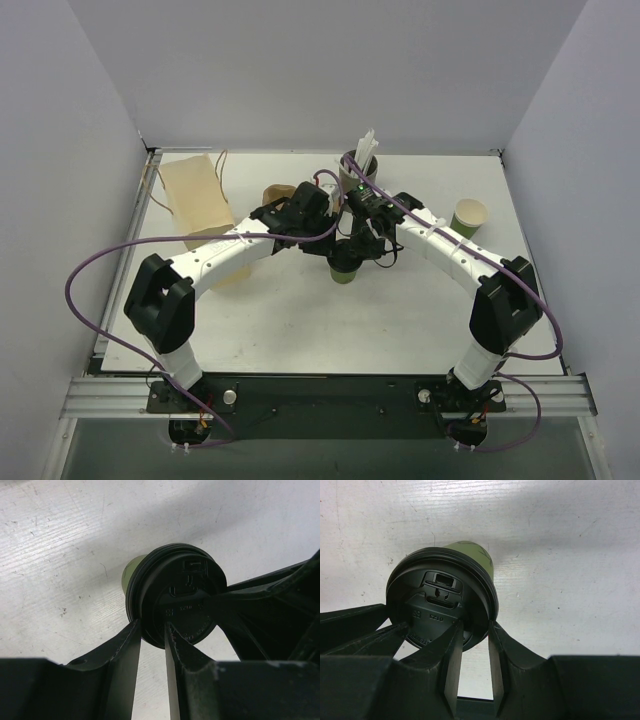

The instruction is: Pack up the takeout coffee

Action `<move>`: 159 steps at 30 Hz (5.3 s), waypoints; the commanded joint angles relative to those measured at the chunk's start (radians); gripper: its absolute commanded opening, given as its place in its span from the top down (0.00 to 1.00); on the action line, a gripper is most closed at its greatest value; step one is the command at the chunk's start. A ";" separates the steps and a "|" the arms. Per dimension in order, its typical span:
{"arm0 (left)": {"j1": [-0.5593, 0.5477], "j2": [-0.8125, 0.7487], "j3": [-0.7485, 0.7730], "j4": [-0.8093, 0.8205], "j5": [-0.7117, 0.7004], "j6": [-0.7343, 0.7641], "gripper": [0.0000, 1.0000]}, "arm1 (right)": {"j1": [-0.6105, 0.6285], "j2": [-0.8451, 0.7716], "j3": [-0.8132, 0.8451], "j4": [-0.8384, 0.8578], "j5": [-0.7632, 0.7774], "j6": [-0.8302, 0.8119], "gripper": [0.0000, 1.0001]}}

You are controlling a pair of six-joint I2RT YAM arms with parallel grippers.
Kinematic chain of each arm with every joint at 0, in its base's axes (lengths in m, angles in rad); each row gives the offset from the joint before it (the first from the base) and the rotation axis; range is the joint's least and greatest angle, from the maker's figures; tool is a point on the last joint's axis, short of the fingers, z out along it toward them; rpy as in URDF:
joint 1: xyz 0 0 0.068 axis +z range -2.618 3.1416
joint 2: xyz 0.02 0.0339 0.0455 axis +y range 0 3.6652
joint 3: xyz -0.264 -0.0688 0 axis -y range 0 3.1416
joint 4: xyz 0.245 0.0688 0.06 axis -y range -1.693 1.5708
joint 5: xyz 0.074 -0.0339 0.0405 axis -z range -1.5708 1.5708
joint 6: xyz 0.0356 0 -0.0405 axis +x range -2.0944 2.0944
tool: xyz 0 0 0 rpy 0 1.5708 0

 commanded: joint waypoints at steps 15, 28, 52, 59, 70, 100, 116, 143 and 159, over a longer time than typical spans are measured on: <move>-0.033 0.084 -0.011 -0.147 -0.130 -0.063 0.74 | 0.003 0.021 0.005 -0.013 -0.002 0.017 0.78; -0.056 0.116 -0.159 -0.093 -0.155 -0.107 0.78 | 0.012 0.009 -0.035 0.016 -0.010 0.025 0.78; -0.072 0.167 -0.022 -0.164 -0.149 -0.058 0.78 | 0.043 -0.020 -0.211 0.138 -0.106 0.104 0.81; -0.069 0.185 0.010 -0.164 -0.138 -0.027 0.78 | 0.103 -0.020 -0.266 0.182 -0.143 0.166 0.81; -0.058 0.196 0.088 -0.171 -0.086 0.057 0.74 | 0.108 -0.074 -0.139 0.128 -0.102 0.166 0.69; 0.000 0.018 0.139 -0.161 0.025 0.002 0.50 | -0.090 -0.032 0.068 0.084 -0.204 -0.362 0.60; -0.009 -0.024 0.034 -0.090 0.141 -0.126 0.56 | -0.109 -0.051 -0.039 0.128 -0.238 -0.402 0.67; -0.010 0.114 0.154 -0.208 0.008 -0.081 0.70 | -0.107 -0.124 -0.168 0.138 -0.247 -0.253 0.74; -0.010 0.154 0.191 -0.237 -0.030 -0.046 0.71 | -0.095 -0.118 -0.186 0.095 -0.224 -0.172 0.75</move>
